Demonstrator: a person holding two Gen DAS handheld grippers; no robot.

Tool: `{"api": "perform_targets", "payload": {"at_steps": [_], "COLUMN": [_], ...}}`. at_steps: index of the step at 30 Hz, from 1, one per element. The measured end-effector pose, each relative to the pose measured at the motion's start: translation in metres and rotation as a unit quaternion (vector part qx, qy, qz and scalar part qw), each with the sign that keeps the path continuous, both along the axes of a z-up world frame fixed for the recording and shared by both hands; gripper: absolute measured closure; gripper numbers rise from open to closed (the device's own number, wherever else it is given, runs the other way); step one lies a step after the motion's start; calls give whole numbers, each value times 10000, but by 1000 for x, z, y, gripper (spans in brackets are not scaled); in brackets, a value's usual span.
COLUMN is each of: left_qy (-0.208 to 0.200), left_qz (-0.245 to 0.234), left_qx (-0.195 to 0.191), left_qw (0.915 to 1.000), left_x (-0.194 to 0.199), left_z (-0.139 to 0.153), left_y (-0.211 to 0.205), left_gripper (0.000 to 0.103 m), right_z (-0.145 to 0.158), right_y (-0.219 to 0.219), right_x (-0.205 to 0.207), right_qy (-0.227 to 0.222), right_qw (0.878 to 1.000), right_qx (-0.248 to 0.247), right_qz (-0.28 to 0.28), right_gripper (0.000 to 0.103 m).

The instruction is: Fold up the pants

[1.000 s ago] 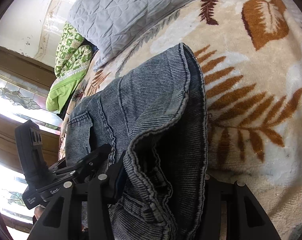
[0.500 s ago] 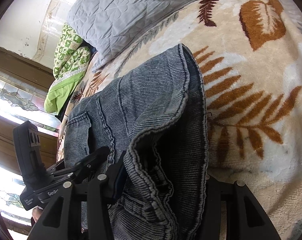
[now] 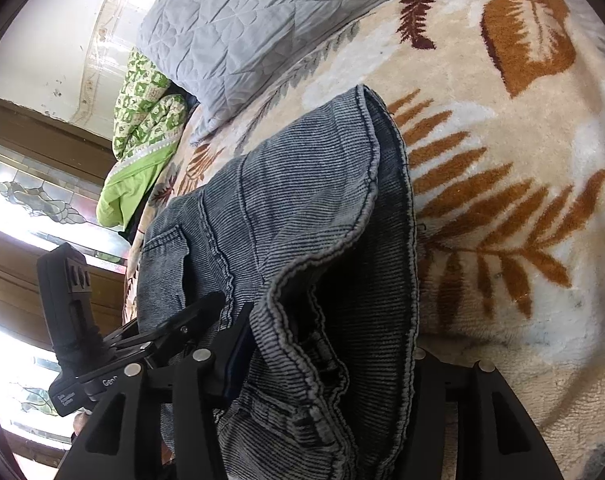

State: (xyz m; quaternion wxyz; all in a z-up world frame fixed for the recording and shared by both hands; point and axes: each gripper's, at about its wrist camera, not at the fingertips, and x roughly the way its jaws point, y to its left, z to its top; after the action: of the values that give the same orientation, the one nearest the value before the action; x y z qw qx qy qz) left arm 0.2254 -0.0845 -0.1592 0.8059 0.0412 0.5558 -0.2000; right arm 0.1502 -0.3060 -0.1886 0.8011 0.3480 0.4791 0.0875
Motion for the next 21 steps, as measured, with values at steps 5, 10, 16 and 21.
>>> {"api": "perform_targets", "payload": {"at_steps": [5,10,16,21], "left_qy": [12,-95,-816,-1761], "left_qz": [38,109,278,514], "left_qx": [-48,-161,-271,415], "left_qw": [10000,9998,9959,9821], "left_x": [-1,-7,-30,-69], "left_z": [1,16,52,80], "left_y": [2,8,20,25], "left_gripper": [1,1,1,1], "right_z": [4,16,59,101], "right_y": [2,-5,-13,8], "right_x": [-1,-6,-33,-66], "right_qy": [4,76,-589,-1304], "right_qw": [10000,9997,9910,9668], "right_qx": [-26,-101,-1017,-2031], "right_qz": [-8,-200,-634,-840], "right_gripper": [45,44,44,44]}}
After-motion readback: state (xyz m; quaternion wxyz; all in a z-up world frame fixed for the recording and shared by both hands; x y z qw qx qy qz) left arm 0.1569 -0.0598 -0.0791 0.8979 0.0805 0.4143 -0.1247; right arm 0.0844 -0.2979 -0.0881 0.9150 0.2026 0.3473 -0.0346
